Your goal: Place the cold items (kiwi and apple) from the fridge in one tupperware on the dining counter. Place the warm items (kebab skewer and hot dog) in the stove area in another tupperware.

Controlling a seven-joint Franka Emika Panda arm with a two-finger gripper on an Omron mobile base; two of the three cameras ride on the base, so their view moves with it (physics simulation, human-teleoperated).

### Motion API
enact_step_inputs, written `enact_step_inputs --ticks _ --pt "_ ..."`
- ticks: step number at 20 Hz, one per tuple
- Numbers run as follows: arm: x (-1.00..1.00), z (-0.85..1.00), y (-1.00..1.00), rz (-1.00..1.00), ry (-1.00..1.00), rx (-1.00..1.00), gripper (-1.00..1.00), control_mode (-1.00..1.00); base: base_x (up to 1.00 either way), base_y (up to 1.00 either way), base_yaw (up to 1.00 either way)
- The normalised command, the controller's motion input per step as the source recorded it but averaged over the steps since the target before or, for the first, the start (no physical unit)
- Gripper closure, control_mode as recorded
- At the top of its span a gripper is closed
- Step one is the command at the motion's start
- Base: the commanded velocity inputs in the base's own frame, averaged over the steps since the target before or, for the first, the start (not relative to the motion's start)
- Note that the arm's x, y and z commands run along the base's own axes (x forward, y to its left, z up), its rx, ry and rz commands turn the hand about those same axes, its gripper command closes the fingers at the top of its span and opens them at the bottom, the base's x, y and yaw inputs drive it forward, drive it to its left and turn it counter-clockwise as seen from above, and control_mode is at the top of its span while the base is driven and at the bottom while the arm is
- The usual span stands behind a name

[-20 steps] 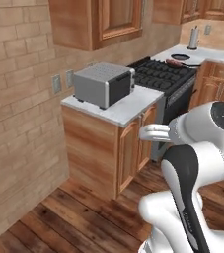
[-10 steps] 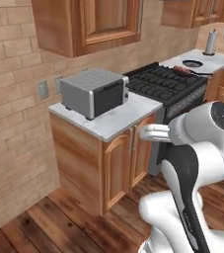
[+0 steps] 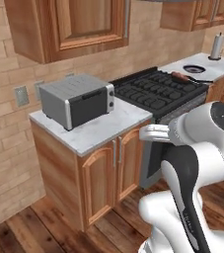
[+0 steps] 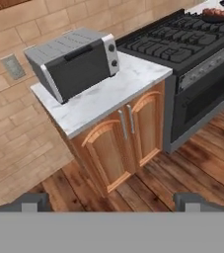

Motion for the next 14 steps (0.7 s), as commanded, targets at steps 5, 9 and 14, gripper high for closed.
enact_step_inputs --ticks 5,9,14 --pt "0.00 0.00 0.00 0.00 0.00 0.00 -1.00 1.00 0.19 -0.77 0.08" --pt "0.00 0.00 0.00 0.00 0.00 0.00 -1.00 1.00 0.16 -0.80 0.04" --pt "0.00 0.00 0.00 0.00 0.00 0.00 -1.00 1.00 0.16 -0.75 0.04"
